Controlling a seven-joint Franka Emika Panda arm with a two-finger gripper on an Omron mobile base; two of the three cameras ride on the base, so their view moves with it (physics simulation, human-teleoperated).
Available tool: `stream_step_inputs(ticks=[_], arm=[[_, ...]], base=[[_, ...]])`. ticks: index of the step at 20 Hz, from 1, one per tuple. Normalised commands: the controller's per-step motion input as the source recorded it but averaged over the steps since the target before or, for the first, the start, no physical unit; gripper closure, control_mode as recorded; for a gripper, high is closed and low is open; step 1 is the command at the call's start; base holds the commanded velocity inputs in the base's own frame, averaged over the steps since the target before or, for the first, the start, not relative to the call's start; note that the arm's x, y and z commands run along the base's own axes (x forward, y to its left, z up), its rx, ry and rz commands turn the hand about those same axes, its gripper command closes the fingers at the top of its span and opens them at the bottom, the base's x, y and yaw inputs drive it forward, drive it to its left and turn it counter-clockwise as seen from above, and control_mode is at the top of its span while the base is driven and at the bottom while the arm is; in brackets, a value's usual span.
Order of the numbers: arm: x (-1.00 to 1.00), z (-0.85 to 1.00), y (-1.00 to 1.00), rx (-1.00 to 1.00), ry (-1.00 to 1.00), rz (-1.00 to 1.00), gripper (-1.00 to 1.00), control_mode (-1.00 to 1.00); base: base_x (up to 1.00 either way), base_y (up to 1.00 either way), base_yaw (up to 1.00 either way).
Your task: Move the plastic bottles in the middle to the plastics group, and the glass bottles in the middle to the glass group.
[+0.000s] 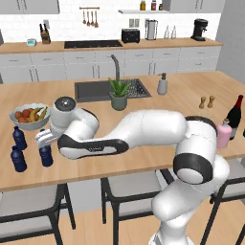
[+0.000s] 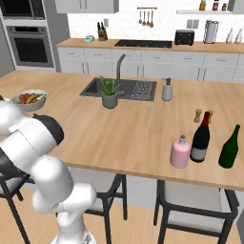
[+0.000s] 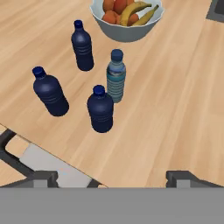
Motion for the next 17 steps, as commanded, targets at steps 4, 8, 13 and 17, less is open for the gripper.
stream_step_inputs(ticks=[4,8,13,17], arm=[[-0.55,0.93,-1.00,0.00,0.20,-0.14,-1.00,-1.00],[-0.73,0.52,-1.00,0.00,0.26,-0.16,-1.00,-1.00],[-0.43,-0.22,-1.00,0.07,0.12,-0.28,-1.00,-1.00],[-0.03,-0.06,-1.00,0.16,0.13,-0.30,-1.00,-1.00]], base=[[0.00,0.00,0.00],[0.00,0.00,0.00],[0.00,0.00,0.00],[0.00,0.00,0.00]])
